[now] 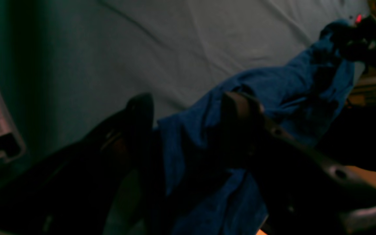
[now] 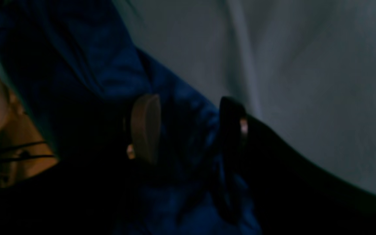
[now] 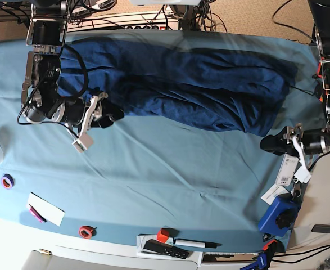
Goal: Layout the t-shirt on the table in an organized manner, then fold the t-shirt properly
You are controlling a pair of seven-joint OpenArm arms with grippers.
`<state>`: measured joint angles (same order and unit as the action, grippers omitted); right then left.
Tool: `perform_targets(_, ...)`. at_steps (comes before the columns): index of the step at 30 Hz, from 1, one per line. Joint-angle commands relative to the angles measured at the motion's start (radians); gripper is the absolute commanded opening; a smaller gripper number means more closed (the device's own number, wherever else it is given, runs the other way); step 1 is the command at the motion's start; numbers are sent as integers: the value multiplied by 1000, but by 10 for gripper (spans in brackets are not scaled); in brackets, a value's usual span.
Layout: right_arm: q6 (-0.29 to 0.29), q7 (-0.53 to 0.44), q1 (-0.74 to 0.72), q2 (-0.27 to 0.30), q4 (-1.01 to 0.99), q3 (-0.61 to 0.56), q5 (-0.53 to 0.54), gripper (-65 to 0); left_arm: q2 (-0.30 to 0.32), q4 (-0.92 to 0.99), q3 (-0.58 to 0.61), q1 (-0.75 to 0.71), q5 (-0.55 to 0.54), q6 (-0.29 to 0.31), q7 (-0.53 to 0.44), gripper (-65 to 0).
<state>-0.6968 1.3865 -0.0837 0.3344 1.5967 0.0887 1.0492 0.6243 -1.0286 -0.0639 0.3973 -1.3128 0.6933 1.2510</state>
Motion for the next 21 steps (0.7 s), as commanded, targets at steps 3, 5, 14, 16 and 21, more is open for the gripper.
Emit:
perform_targets(3, -1, -24, -25, 8, 14, 5, 110, -358, 24, -14, -5, 15, -37, 5, -12, -313)
perform_targets(5, -1, -31, -31, -2, 14, 5, 132, -358, 25, -14, -5, 16, -40, 5, -11, -313)
perform_targets(14, -1, -322, -101, -299, 13, -1, -235, -650, 24, -14, -5, 16, -51, 5, -2, -439)
perform_targets(16, -1, -424, -123, -374, 11, -27, -399, -650, 26, -14, -5, 16, -52, 5, -3, -477)
perform_targets(21, -1, -531, -170, -476, -61, -236, -651, -650, 30, -14, -80, 21, -52, 5, -4, -585)
